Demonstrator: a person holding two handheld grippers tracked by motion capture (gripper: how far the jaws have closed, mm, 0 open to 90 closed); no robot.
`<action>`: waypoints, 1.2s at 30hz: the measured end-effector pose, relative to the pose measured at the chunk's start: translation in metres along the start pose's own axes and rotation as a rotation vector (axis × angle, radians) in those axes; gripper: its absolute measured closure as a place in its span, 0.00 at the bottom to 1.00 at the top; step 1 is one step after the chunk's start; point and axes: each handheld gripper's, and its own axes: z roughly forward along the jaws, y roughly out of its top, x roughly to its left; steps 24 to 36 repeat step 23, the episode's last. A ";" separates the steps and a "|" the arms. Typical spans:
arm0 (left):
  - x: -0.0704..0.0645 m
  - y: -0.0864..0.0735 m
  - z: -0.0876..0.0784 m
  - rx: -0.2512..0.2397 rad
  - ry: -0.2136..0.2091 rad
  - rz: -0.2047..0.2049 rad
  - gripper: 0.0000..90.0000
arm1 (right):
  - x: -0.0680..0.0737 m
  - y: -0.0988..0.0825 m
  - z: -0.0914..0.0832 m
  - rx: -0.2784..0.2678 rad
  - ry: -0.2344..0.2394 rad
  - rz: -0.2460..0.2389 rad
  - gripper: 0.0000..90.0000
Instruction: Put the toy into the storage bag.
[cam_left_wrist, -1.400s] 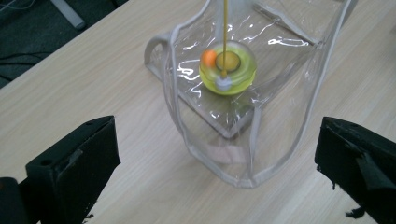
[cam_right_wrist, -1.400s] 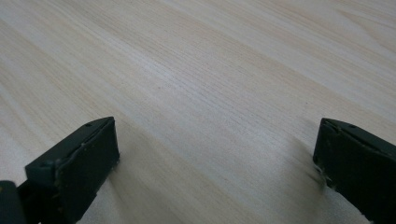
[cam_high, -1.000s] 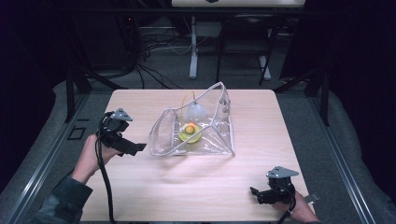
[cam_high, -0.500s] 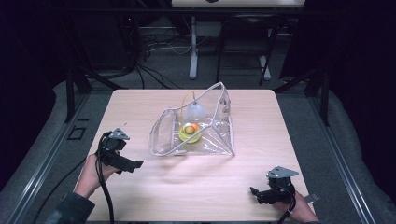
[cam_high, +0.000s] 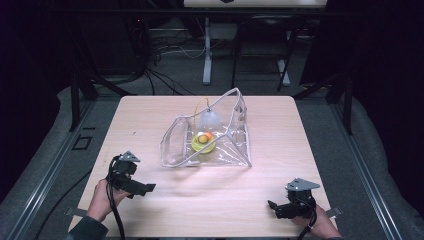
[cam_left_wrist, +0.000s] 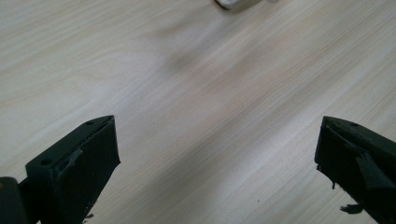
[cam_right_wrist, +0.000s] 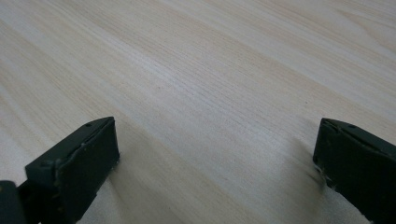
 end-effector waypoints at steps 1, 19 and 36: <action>0.000 0.000 0.000 0.000 0.000 0.000 0.00 | 0.000 0.000 0.000 0.000 0.000 0.000 0.00; 0.026 -0.025 0.015 0.005 -0.001 -0.149 0.00 | 0.000 0.000 0.000 0.001 0.002 -0.003 0.00; 0.027 -0.026 0.016 0.010 -0.001 -0.151 0.00 | 0.000 0.000 0.000 0.001 0.002 -0.003 0.00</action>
